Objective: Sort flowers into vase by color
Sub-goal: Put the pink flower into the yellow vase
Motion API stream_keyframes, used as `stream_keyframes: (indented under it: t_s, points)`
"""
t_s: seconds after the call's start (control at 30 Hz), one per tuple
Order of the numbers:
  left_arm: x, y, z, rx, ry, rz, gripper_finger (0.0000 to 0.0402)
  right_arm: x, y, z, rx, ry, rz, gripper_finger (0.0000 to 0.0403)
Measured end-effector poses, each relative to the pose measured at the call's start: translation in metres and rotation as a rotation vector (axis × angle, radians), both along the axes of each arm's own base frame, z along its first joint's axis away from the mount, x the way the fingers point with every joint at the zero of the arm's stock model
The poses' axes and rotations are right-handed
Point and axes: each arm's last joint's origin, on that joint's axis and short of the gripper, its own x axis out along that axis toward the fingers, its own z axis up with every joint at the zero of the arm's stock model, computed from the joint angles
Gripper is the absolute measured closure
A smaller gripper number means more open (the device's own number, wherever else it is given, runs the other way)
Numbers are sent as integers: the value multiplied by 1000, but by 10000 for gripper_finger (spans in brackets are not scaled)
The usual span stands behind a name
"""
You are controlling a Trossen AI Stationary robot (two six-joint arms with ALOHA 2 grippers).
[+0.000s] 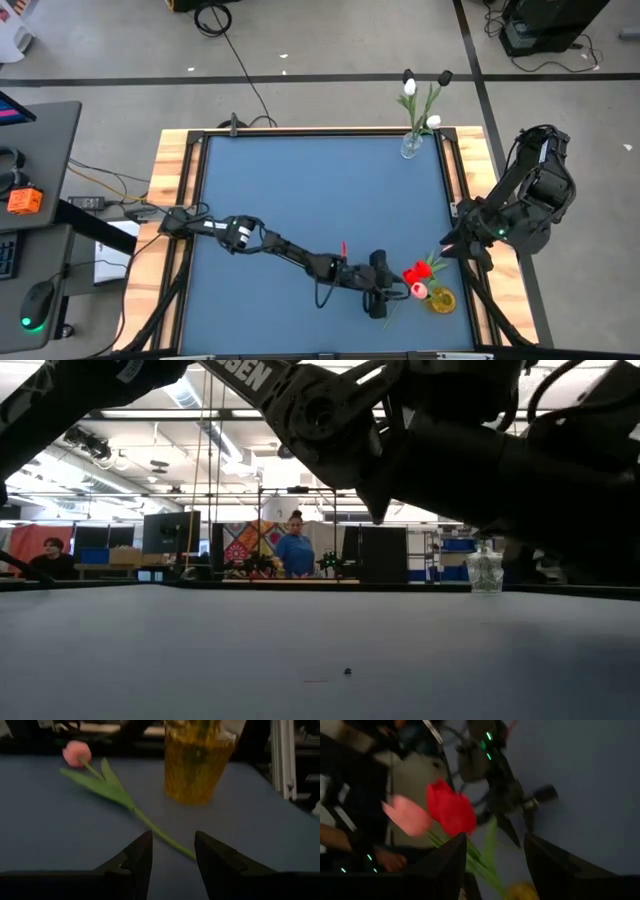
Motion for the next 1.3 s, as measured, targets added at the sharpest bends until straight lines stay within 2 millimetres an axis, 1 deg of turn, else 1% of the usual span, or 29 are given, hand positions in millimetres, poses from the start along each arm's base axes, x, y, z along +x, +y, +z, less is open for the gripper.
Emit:
stream_keyframes:
  t_s: [0.1, 0.2, 0.3, 0.37, 0.43, 0.53, 0.67, 0.77, 0.83, 1.0, 1.13, 1.3]
  points:
    - [-1, 1, -4, -12, 48, 13, 249, -5, -3, -7, -37, 107, 51, 197]
    - [-2, 2, 0, -84, 64, 44, 249, -11, -9, -15, -77, 250, 24, 200]
    - [-2, 4, 16, -190, 69, 107, 249, -17, -17, -20, -55, 361, -152, 207]
    - [-3, 7, 27, -225, 81, 153, 249, -18, -23, -22, -34, 378, -299, 213]
    - [-4, 10, 34, -222, 101, 174, 249, -18, -26, -26, 1, 368, -398, 219]
    - [-5, 16, 36, -226, 122, 192, 249, -17, -30, -36, 37, 385, -491, 226]
    - [-4, 21, 41, -298, 120, 227, 249, -17, -30, -56, 75, 528, -601, 229]
    - [-4, 23, 41, -277, 130, 227, 249, -17, -28, -74, 102, 653, -676, 229]
    - [-6, 22, 40, -242, 154, 221, 249, -16, -27, -85, 118, 694, -708, 229]
    - [-10, 24, 49, -200, 199, 220, 249, -12, -24, -104, 187, 704, -761, 229]
    - [-11, 28, 47, -155, 226, 215, 249, -11, -26, -120, 206, 716, -839, 229]
    - [-10, 28, 50, -85, 207, 183, 249, -8, -28, -136, 204, 744, -896, 229]
